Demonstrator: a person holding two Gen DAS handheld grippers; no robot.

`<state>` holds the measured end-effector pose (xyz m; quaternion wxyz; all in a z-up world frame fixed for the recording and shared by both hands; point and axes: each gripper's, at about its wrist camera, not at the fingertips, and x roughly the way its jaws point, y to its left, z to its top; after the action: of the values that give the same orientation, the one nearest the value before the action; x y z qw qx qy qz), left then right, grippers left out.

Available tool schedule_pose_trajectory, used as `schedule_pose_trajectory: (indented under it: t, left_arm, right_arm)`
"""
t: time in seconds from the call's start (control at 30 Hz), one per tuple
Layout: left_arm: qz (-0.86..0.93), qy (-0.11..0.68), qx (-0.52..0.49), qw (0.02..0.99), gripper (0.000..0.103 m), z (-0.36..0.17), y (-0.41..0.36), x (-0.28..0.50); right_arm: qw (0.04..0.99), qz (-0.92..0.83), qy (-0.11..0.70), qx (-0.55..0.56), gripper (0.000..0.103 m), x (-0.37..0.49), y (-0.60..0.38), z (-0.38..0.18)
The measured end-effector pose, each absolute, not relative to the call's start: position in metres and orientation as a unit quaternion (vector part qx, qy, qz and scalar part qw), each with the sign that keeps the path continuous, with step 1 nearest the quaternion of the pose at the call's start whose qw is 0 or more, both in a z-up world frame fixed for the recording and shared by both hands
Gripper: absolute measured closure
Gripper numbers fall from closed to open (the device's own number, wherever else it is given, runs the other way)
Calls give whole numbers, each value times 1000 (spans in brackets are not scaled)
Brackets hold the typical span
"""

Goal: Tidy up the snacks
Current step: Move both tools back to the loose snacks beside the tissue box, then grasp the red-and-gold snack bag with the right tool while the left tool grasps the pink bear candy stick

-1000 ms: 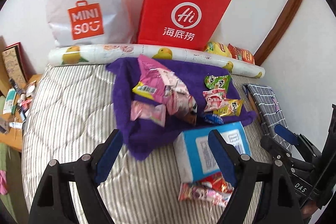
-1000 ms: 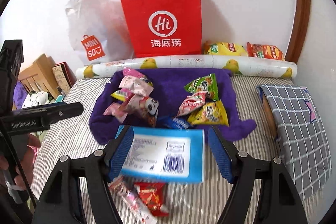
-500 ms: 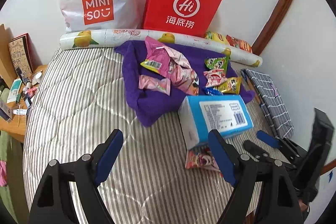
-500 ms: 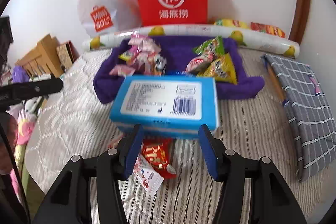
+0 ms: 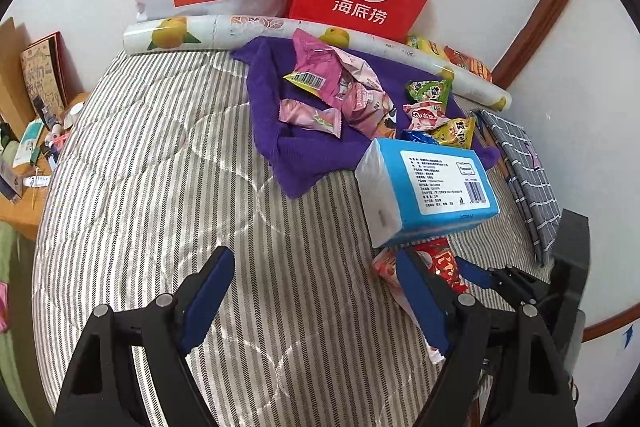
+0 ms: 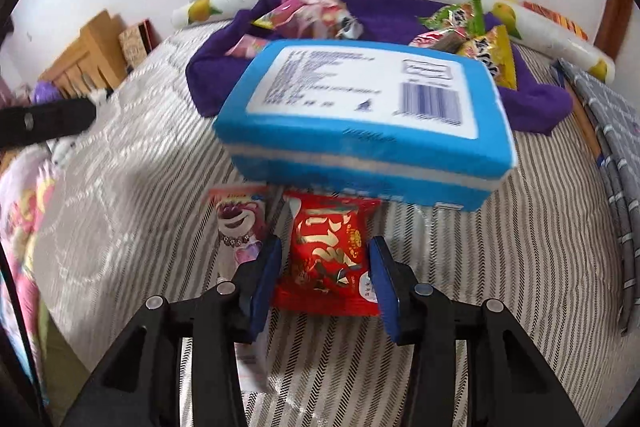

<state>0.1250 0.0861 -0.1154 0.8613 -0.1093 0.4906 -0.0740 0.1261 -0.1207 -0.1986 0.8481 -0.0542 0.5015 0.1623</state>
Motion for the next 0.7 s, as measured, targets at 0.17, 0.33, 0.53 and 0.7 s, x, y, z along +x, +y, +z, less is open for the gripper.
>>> schedule_pose_trajectory:
  t: [0.17, 0.33, 0.53, 0.7]
  left_arm:
    - [-76, 488, -101, 863, 22, -114, 81, 123]
    - [-78, 488, -100, 864, 22, -116, 75, 122]
    - [-83, 496, -99, 859, 22, -125, 58, 120]
    - [-88, 502, -89, 856, 22, -135, 37, 116]
  right_arm:
    - [852, 157, 497, -55, 58, 126, -121, -204]
    - [861, 145, 484, -51, 63, 122, -132, -197]
    - [876, 119, 465, -55, 63, 106, -163, -179]
    - [882, 89, 460, -44, 63, 99, -198, -174]
